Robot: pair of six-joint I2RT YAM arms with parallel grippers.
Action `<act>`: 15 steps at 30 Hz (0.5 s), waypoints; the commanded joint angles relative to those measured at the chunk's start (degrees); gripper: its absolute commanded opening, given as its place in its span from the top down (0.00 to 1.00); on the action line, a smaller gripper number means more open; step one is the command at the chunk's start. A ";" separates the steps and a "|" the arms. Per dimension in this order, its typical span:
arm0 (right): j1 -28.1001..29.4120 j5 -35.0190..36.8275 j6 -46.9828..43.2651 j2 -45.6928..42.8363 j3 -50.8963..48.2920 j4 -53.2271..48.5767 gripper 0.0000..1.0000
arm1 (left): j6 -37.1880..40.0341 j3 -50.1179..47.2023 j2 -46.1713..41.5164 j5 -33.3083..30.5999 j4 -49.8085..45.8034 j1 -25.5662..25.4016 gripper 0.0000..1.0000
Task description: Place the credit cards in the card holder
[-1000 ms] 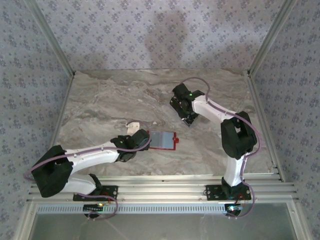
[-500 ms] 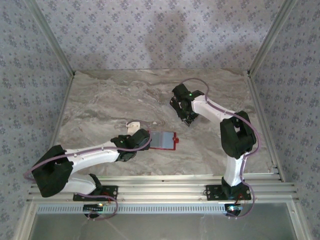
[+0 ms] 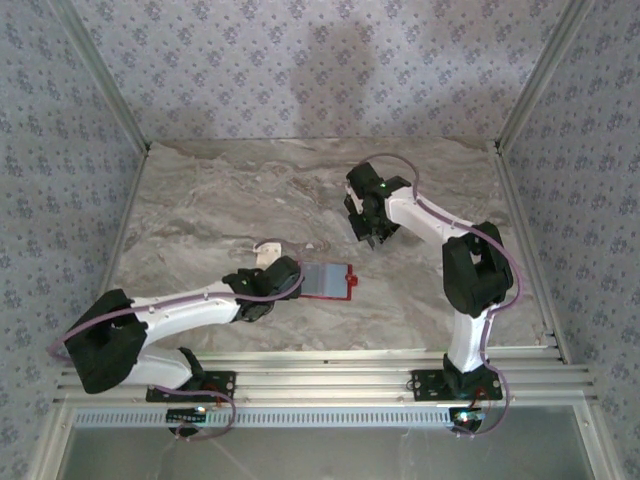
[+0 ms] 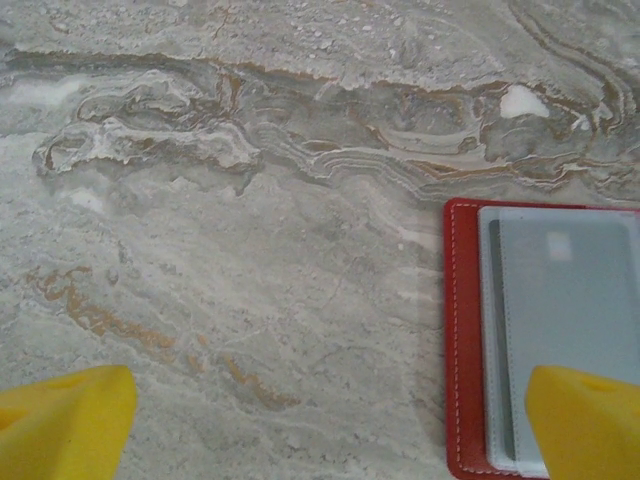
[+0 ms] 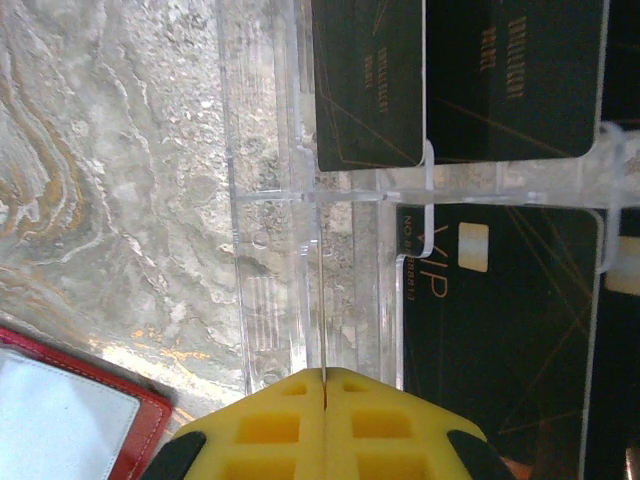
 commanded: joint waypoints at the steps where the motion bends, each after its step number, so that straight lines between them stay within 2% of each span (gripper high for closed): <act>1: 0.56 -1.70 -1.71 -2.55 2.82 -2.35 1.00 | 1.40 2.25 0.71 0.91 -0.01 0.32 0.00; 9: 0.76 -3.79 0.80 -9.01 3.16 -2.40 1.00 | 3.50 4.27 2.84 1.22 -0.79 0.55 0.00; 15: 0.22 -16.31 12.26 -18.03 -7.44 7.46 1.00 | 7.21 6.99 6.54 3.13 -1.07 1.54 0.00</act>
